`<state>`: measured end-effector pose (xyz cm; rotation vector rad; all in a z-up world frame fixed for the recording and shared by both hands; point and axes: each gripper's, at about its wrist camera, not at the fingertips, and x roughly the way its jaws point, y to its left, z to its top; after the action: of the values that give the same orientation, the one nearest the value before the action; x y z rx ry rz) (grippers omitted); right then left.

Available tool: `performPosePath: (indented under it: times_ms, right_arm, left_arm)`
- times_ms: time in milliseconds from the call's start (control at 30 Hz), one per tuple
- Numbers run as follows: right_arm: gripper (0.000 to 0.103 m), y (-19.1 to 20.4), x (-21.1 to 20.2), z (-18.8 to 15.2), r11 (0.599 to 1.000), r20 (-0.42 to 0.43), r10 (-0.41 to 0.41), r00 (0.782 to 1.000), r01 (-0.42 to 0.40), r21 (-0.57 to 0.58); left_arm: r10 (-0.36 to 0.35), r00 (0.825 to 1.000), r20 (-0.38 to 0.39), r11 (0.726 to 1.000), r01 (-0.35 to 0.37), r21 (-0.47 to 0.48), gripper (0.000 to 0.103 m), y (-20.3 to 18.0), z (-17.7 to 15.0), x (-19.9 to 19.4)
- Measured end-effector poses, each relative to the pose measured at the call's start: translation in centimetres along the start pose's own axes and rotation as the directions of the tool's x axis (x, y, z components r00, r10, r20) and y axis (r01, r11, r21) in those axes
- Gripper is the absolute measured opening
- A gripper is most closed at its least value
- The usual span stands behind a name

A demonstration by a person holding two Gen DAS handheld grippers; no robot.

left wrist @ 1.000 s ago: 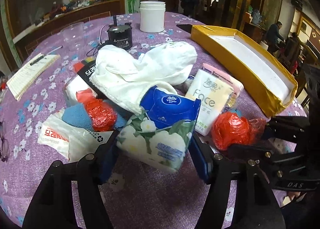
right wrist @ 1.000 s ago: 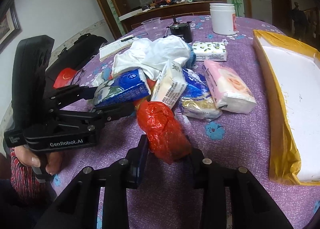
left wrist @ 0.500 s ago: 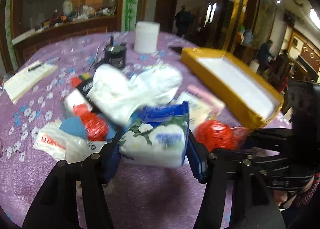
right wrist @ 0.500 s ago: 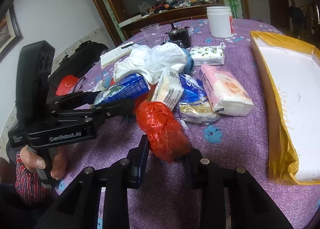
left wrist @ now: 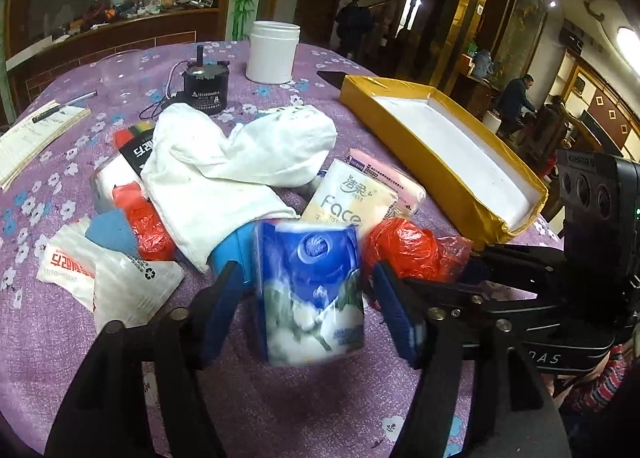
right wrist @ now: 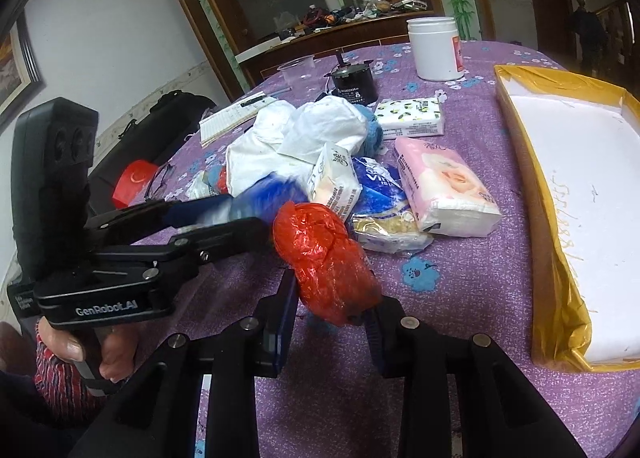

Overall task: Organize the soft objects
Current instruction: 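Grasp the blue-and-white tissue pack with the left gripper while the right holds the red bag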

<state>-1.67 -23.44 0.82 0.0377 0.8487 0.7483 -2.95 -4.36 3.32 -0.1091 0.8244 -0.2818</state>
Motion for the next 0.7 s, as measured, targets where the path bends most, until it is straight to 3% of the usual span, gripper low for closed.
performPosePath:
  times_ms: [133, 467, 533, 700]
  right_arm:
    - [0.032, -0.1, 0.0, 0.0, 1.0, -0.001, 0.001, 1.0, -0.001, 0.005]
    - [0.032, -0.6, -0.1, 0.0, 1.0, 0.0, -0.001, 1.0, 0.001, 0.03]
    - [0.032, -0.7, -0.1, 0.0, 0.999, -0.001, 0.001, 1.0, -0.001, 0.034]
    - [0.032, -0.5, -0.3, -0.1, 1.0, 0.011, 0.002, 1.0, -0.002, 0.029]
  left_arm:
    - [0.022, 1.0, 0.006, 1.0, -0.022, 0.009, 0.07, -0.3, -0.2, 0.2]
    - [0.151, 0.988, -0.023, 0.98, -0.147, 0.137, 0.069, -2.8, -1.3, 0.8]
    - [0.144, 0.989, -0.008, 0.982, -0.142, 0.126, 0.056, -2.6, -1.3, 0.5]
    - [0.138, 0.99, 0.0, 0.984, -0.138, 0.11, 0.052, -2.3, -1.3, 0.3]
